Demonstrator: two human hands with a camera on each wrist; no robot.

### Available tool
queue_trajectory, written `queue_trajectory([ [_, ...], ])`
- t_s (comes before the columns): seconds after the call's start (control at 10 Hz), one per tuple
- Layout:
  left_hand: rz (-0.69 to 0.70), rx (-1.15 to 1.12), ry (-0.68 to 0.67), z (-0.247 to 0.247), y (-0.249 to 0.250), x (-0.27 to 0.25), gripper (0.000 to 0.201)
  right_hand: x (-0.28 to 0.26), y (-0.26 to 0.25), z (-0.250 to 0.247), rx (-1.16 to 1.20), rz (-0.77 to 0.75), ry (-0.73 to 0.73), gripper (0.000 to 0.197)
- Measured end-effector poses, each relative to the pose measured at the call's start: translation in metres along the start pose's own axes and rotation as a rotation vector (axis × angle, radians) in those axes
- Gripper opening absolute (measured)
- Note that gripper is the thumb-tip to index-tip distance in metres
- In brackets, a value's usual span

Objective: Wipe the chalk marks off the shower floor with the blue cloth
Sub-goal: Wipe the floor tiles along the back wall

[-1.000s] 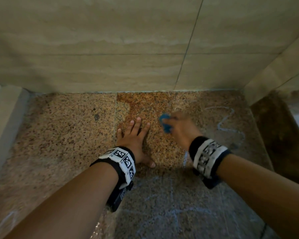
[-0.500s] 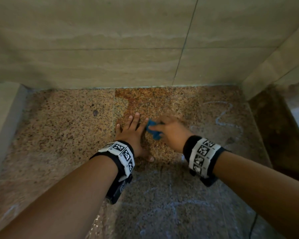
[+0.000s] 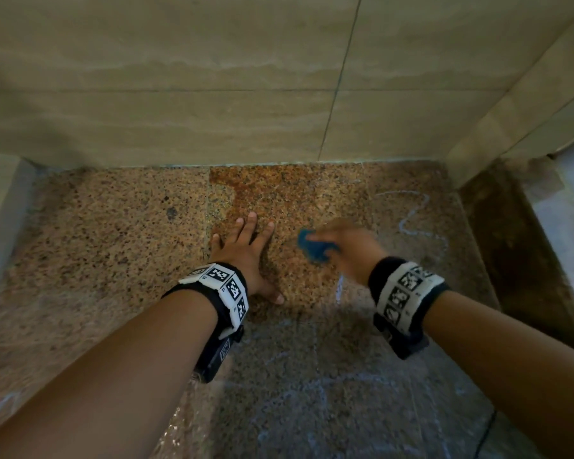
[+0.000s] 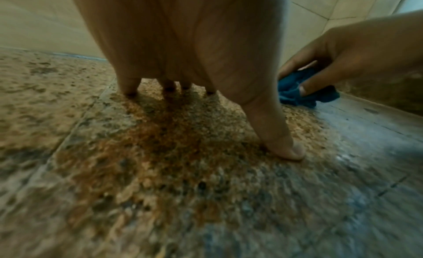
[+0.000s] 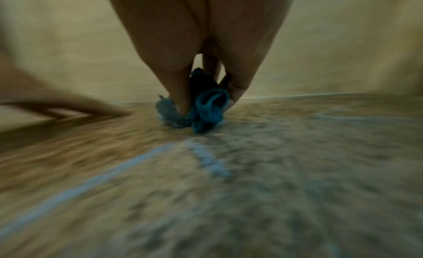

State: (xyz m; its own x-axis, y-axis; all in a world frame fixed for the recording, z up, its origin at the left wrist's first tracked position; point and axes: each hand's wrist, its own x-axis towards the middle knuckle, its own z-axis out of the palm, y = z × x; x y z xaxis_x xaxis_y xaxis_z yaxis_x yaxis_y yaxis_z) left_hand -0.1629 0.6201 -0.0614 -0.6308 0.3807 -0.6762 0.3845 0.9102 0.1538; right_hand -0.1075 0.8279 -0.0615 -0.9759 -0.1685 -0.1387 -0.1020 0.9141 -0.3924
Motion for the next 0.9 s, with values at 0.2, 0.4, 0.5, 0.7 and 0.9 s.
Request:
queue_trajectory([
  [0.2, -0.01, 0.038, -0.028, -0.004, 0.002, -0.001, 0.138, -0.027, 0.011, 0.003, 0.044, 0.268, 0.046, 0.019],
  [0.4, 0.088, 0.071, 0.022, 0.003, 0.01, -0.007, 0.137, -0.033, 0.004, 0.003, 0.006, 0.027, -0.105, 0.041],
  [0.5, 0.098, 0.072, -0.039, 0.011, 0.012, -0.01, 0.133, -0.029, 0.031, -0.008, 0.026, 0.375, 0.126, 0.041],
  [0.7, 0.081, 0.08, -0.047, 0.014, 0.011, -0.011, 0.131, -0.056, -0.017, 0.022, 0.032, -0.063, -0.108, 0.027],
  [0.9, 0.067, 0.086, -0.084, 0.008, 0.014, -0.014, 0.13, -0.042, 0.024, 0.0, 0.09, 0.279, 0.077, 0.041],
])
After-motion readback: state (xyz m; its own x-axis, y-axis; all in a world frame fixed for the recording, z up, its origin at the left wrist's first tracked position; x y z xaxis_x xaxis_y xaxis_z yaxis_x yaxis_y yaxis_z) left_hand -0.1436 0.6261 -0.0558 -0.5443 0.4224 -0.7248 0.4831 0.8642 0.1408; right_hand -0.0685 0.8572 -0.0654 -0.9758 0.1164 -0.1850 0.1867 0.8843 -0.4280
